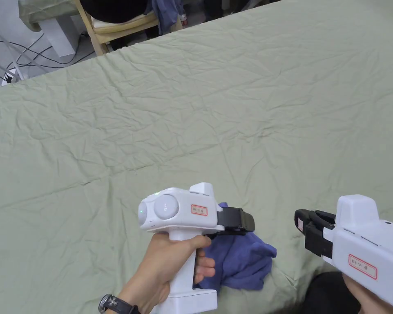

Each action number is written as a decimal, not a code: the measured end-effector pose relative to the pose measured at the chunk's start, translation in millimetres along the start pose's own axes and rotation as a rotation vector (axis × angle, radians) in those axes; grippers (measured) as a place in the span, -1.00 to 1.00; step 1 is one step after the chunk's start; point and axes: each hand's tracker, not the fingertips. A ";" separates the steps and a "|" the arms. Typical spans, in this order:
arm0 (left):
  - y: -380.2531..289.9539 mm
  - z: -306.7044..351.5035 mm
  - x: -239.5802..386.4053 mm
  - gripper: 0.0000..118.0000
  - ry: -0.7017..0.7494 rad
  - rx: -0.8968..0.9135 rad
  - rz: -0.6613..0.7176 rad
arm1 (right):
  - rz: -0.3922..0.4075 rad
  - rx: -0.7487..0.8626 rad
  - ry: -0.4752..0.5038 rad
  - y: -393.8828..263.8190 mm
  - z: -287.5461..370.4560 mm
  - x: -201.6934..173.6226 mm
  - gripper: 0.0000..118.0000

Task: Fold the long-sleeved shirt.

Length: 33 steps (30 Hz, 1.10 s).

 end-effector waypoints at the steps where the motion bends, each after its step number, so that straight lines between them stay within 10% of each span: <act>1: 0.3 -0.8 6.4 0.06 -0.004 0.000 -0.005 | -0.001 0.001 -0.002 -0.1 1.2 0.9 -0.99; 22: -13.7 65.0 59.6 0.03 -0.138 0.155 -0.141 | 0.010 0.033 -0.049 6.5 23.5 -1.5 -0.99; 27: -42.1 125.2 48.0 -0.78 0.042 0.332 -0.260 | 0.025 0.039 -0.040 7.7 28.0 -9.6 -0.99; 33: -74.9 155.2 17.7 -1.00 0.129 0.371 -0.306 | 0.048 0.040 -0.028 4.7 28.6 -23.7 -0.99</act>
